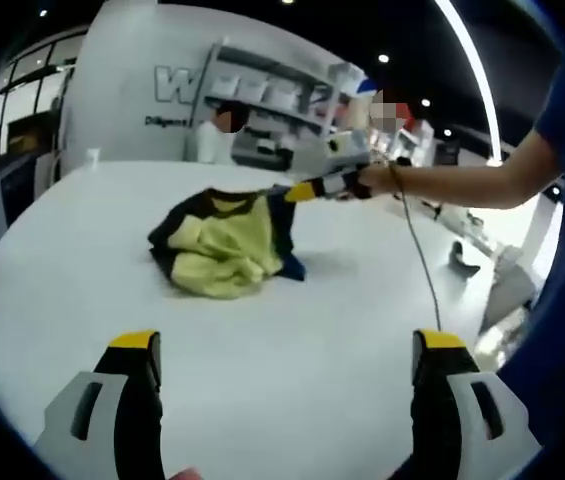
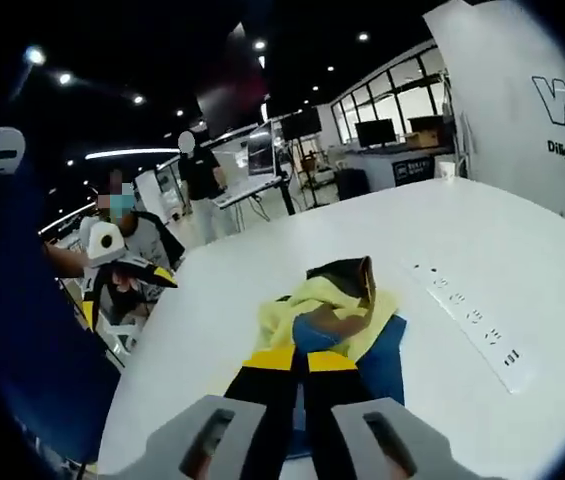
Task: Fold the garment on the visible template until the final outline fits inside the template.
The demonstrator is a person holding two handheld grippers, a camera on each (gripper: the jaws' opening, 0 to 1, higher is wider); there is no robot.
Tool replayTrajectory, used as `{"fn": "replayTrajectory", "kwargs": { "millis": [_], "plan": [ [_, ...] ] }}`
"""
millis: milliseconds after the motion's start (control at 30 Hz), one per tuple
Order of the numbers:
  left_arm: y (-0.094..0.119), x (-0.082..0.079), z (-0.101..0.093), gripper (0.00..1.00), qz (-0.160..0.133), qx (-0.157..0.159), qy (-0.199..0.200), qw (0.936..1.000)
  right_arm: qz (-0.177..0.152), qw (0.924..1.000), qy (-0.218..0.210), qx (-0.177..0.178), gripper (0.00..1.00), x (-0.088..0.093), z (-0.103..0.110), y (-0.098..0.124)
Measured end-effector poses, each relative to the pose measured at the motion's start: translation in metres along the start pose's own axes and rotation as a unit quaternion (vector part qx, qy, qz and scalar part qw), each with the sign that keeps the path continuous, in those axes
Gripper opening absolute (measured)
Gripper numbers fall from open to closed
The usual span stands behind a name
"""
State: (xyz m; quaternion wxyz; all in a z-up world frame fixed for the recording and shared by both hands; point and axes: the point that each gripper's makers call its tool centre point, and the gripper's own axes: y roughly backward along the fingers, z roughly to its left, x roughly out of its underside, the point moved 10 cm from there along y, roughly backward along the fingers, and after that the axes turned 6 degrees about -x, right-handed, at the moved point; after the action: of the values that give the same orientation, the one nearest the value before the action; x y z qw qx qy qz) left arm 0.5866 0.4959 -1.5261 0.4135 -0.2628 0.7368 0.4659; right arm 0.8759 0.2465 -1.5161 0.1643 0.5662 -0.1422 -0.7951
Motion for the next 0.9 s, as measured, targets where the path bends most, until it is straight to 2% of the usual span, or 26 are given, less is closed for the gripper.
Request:
{"fn": "replayTrajectory", "kwargs": {
  "millis": [300, 400, 500, 700, 900],
  "plan": [
    [0.0, 0.002, 0.0, 0.99, -0.001, 0.005, -0.003, 1.0, 0.026, 0.9993, 0.025, -0.011, 0.0, 0.001, 0.023, 0.001],
    [-0.001, 0.002, -0.003, 0.99, 0.001, 0.011, -0.007, 0.9999, 0.049, 0.9975, 0.045, -0.022, 0.0, 0.003, 0.043, 0.003],
    [-0.001, 0.002, -0.003, 0.99, 0.001, 0.016, -0.009, 0.9998, 0.06, 0.9965, 0.052, -0.026, 0.0, 0.005, 0.051, 0.005],
    [-0.005, 0.003, -0.003, 0.99, 0.001, 0.027, -0.013, 0.9996, 0.091, 0.9924, 0.07, -0.044, 0.0, 0.013, 0.081, 0.007],
    [-0.008, 0.002, -0.005, 0.99, 0.001, 0.041, -0.021, 0.999, 0.109, 0.99, 0.074, -0.05, 0.0, 0.022, 0.092, 0.013]
  ]
}}
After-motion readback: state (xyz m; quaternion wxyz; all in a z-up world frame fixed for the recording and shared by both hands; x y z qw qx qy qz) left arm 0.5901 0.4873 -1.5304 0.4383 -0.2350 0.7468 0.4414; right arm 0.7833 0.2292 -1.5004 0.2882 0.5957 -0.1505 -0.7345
